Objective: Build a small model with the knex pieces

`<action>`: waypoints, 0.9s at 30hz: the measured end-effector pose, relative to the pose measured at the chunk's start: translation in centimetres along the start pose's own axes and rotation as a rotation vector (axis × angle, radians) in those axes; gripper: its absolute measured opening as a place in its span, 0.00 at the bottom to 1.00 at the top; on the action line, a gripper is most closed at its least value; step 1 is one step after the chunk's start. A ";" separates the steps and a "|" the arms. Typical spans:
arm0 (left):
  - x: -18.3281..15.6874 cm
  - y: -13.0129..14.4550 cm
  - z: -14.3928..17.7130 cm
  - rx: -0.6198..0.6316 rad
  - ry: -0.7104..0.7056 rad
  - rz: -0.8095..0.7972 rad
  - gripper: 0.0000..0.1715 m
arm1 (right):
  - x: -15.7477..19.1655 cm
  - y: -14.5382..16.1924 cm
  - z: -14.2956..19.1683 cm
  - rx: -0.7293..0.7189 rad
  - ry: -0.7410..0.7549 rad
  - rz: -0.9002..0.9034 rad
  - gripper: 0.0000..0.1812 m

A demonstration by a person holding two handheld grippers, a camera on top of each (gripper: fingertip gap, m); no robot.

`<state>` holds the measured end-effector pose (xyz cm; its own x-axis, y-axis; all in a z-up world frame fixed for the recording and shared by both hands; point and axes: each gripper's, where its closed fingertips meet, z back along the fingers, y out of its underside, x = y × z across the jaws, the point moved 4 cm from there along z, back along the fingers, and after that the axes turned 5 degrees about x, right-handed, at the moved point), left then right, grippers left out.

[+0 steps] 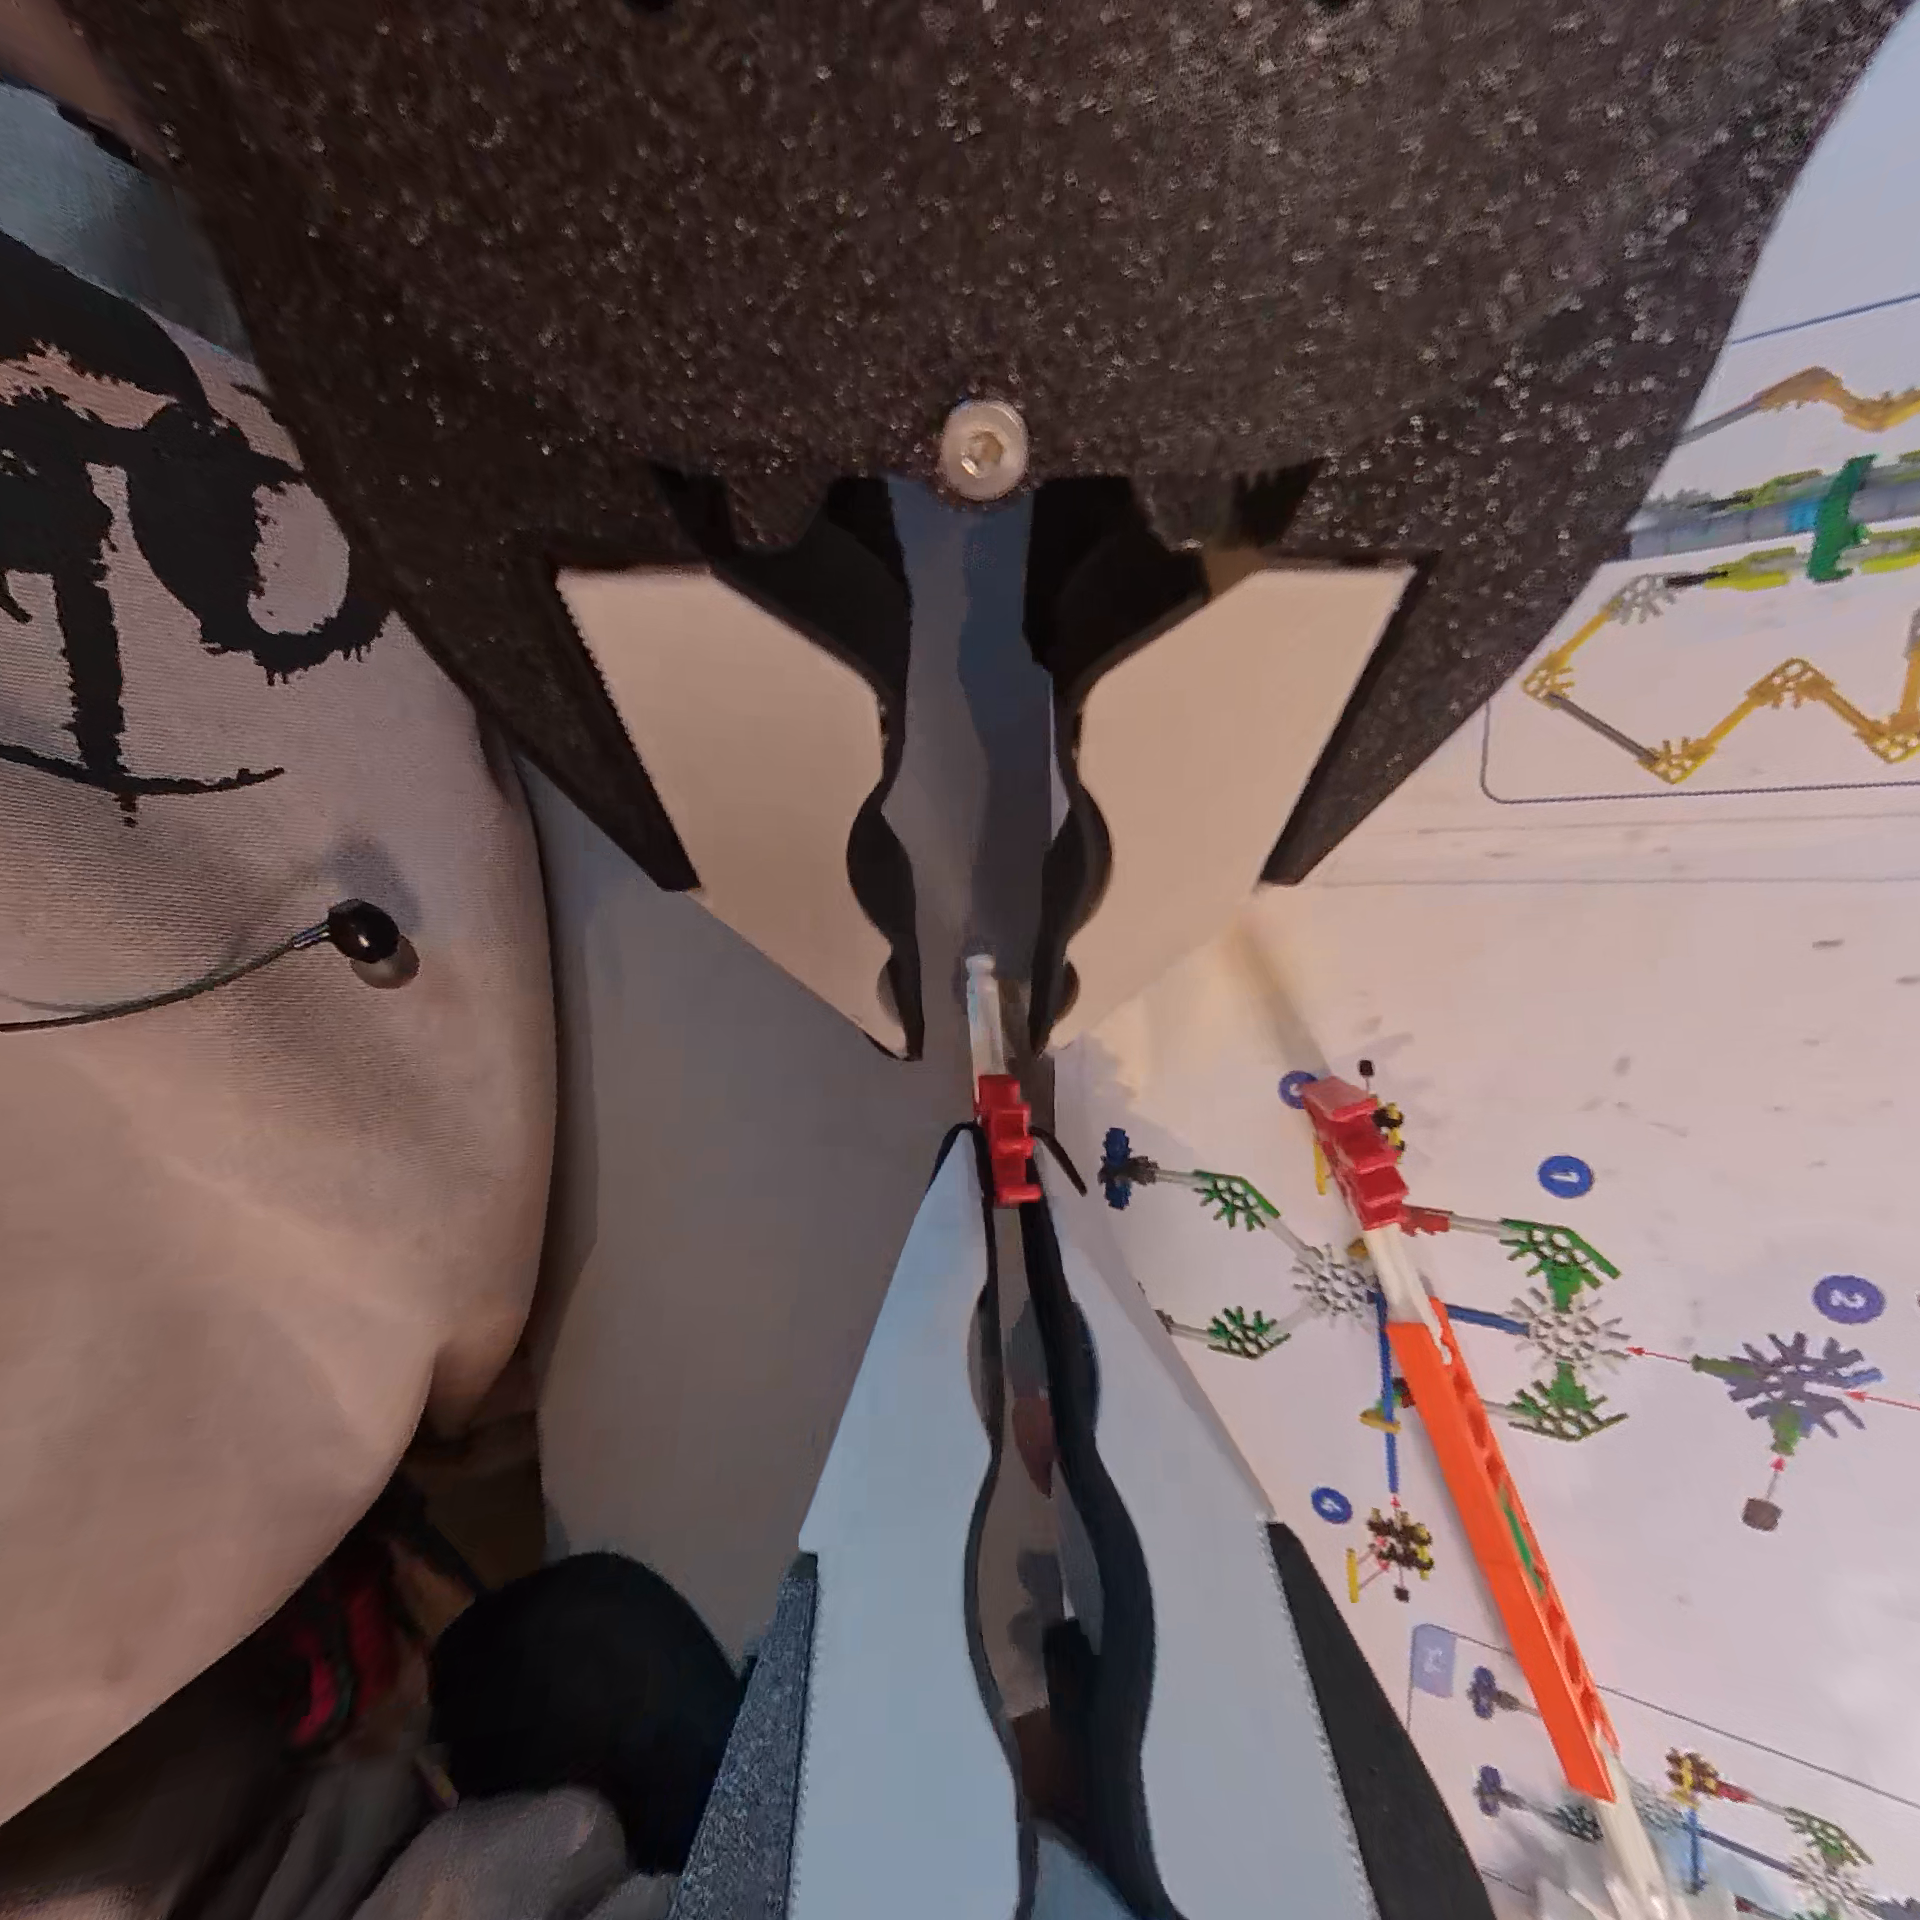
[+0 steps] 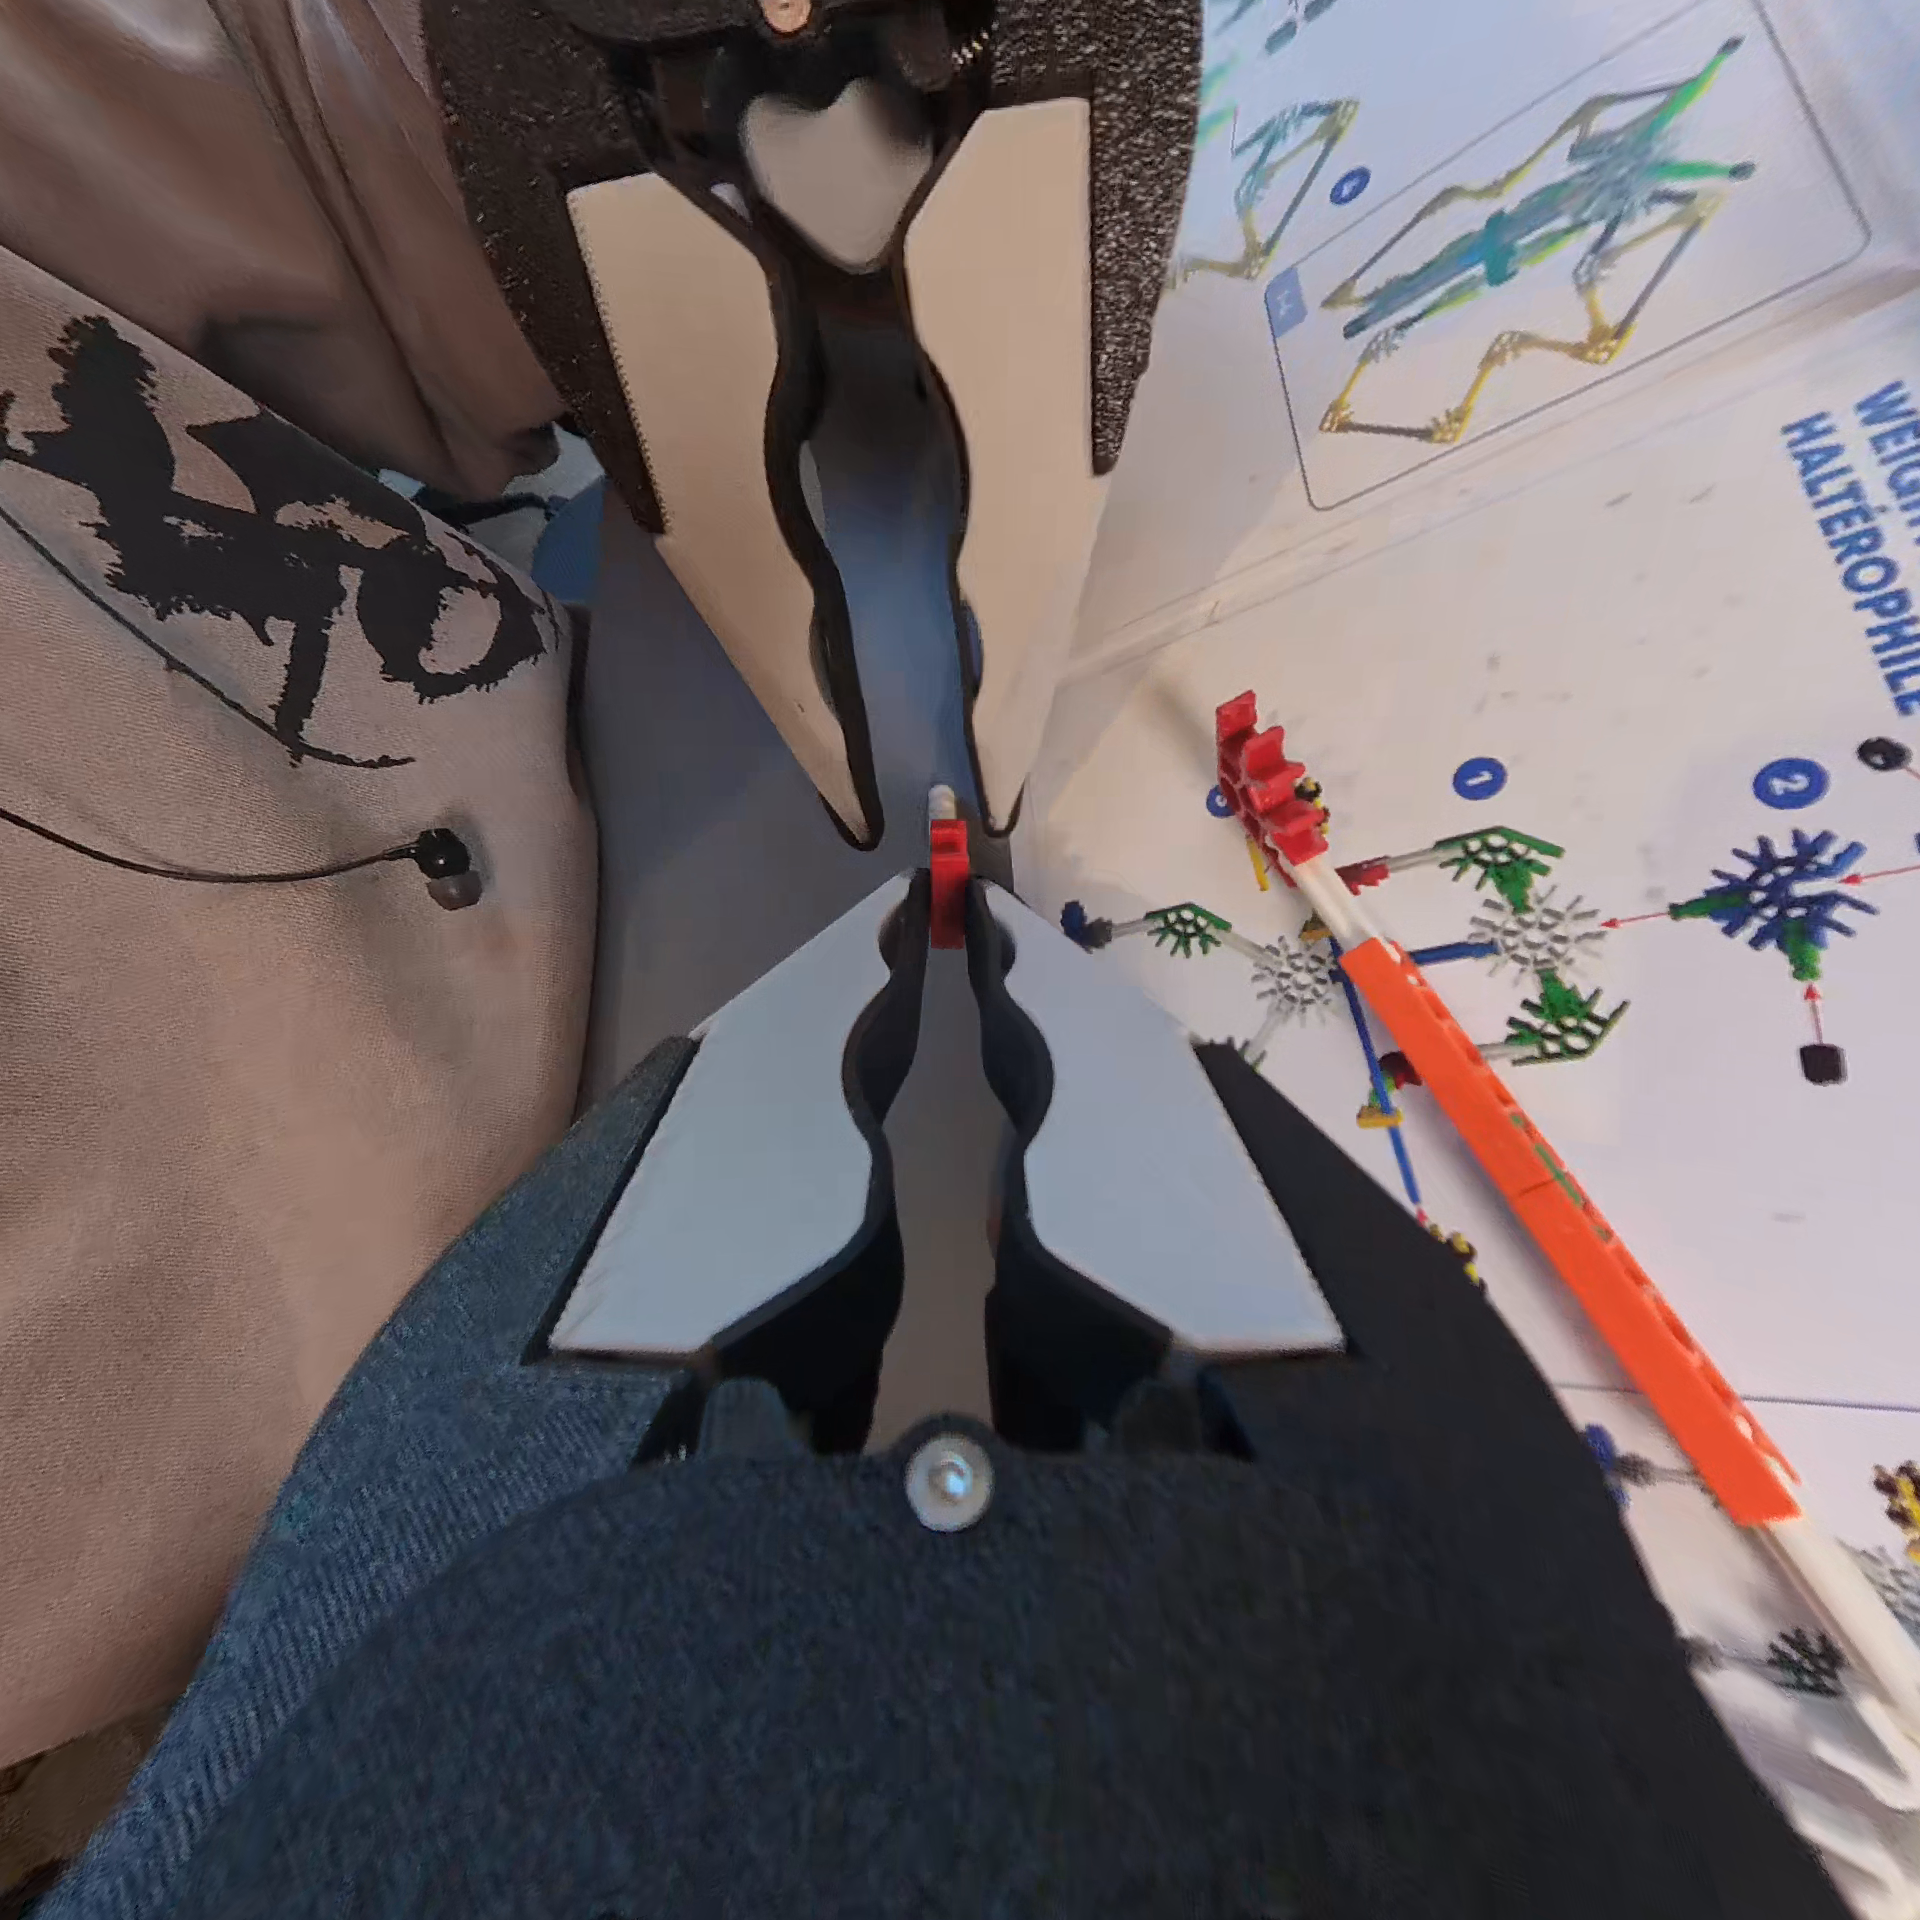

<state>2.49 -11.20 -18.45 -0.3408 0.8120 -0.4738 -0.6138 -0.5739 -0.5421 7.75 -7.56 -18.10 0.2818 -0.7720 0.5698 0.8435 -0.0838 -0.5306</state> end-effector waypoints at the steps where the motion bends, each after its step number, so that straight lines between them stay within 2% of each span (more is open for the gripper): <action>1: -0.1 -0.1 -0.3 0.002 -0.014 -0.003 0.08 | -0.1 0.2 0.0 0.026 0.007 -0.014 0.02; 3: 0.3 -0.2 -0.7 0.013 -0.084 -0.010 0.03 | -0.3 0.4 -0.1 0.073 0.019 -0.042 0.02; 6: 0.5 -0.2 -0.7 0.027 -0.140 -0.019 0.03 | -0.5 0.1 0.0 0.104 0.026 -0.080 0.02; 10: 0.5 0.0 -0.5 0.027 -0.163 -0.007 0.02 | -0.7 -0.1 0.0 0.077 -0.001 -0.159 0.02; 19: -0.1 -0.6 -0.3 -0.117 0.059 0.150 0.02 | 0.2 0.2 1.1 -0.121 -0.036 -0.218 0.03; 23: -0.4 -1.1 -0.9 -0.140 0.051 0.146 0.02 | 0.7 1.0 1.7 -0.132 -0.022 -0.225 0.02; 27: -1.3 -1.0 -1.7 -0.078 -0.011 0.049 0.04 | 0.9 2.5 2.2 -0.056 -0.050 -0.303 0.02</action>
<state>4.74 -11.92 -18.46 -0.3768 0.7839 -0.4934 -0.5393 -0.6187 -0.5713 11.15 -7.13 -17.55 0.0446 -0.6747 0.7368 0.8666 -0.3408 -0.3645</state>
